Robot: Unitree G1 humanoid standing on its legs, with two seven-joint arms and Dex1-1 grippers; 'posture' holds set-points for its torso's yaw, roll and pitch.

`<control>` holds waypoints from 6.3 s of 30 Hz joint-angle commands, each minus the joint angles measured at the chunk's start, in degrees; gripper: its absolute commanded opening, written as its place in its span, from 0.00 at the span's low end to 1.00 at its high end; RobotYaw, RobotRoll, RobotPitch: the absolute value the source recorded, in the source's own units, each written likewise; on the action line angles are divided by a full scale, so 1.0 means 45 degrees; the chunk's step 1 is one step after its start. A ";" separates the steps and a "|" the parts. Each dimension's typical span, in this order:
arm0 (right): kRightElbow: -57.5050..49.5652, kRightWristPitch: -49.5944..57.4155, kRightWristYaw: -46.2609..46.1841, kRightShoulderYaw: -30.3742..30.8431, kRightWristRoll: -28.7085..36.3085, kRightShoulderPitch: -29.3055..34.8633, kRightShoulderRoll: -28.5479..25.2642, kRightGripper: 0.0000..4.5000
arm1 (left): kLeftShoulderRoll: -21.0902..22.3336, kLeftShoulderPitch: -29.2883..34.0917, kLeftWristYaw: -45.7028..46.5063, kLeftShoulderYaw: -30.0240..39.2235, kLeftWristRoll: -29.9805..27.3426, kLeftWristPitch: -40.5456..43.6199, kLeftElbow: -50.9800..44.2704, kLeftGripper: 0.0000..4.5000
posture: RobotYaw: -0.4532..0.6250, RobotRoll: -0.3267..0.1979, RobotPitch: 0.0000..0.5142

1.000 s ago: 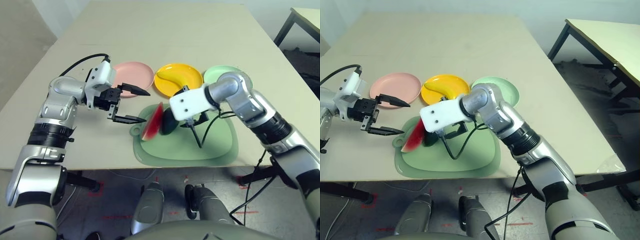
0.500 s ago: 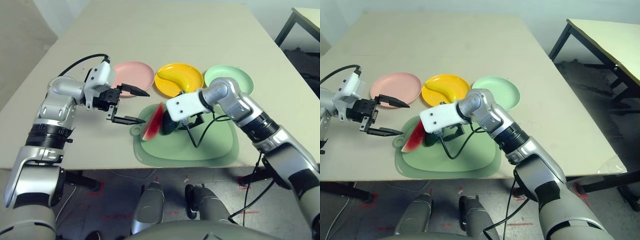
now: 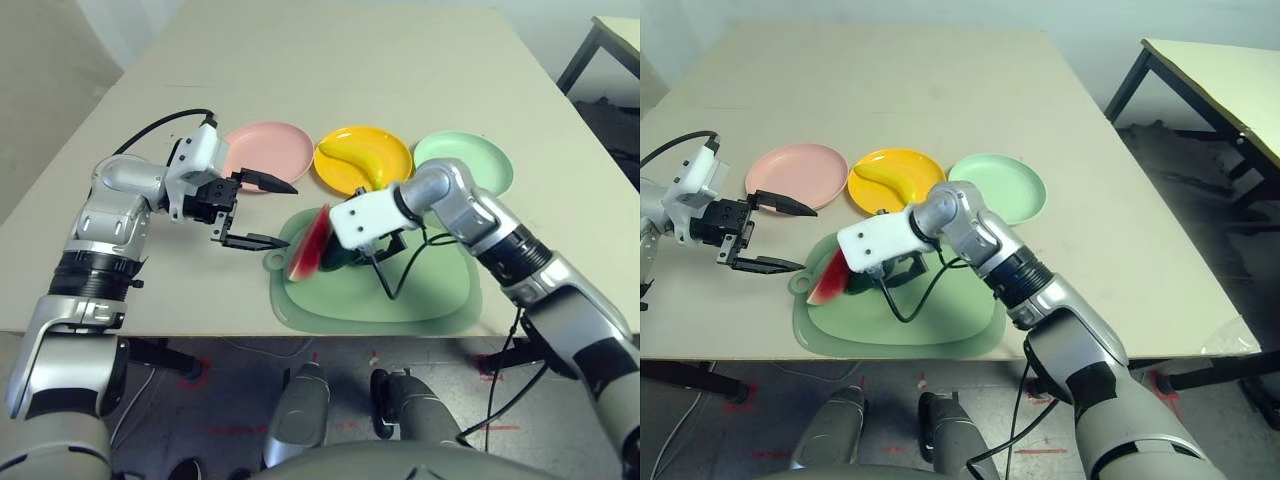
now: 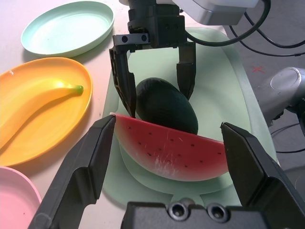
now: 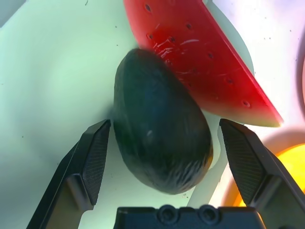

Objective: Place the fruits into color-matched plates.

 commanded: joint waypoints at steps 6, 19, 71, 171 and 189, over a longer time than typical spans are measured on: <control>-0.0469 0.0453 0.0246 0.0234 -0.0107 0.0229 -0.0146 0.91 | 0.0131 0.0148 -0.0112 -0.0062 0.0104 -0.0172 -0.0107 1.00 | 0.65 0.62 0.28; -0.0929 0.0925 0.0553 0.0220 -0.0064 0.0472 -0.0595 0.68 | 0.0165 0.0117 -0.0112 -0.0060 0.0077 -0.0241 -0.0040 1.00 | 0.64 0.62 0.29; 1.1241 -0.3195 -0.6079 -0.1917 -0.2005 -0.3694 -0.3425 0.90 | -0.0550 -0.0295 0.1688 0.0154 0.1315 0.2178 -0.0565 1.00 | 0.64 0.62 0.26; -1.0960 0.2215 -0.8403 -0.6180 0.9419 1.4938 -0.0356 1.00 | -0.1355 -0.8441 0.5210 -0.8183 0.7804 -0.9102 1.2095 0.50 | 0.51 0.62 0.25; -1.1288 0.2319 -0.9141 -0.6015 0.9081 1.5378 -0.0428 1.00 | -0.2625 -0.7580 1.2145 -0.7691 1.2796 -0.6390 1.3158 0.57 | 0.47 0.62 0.32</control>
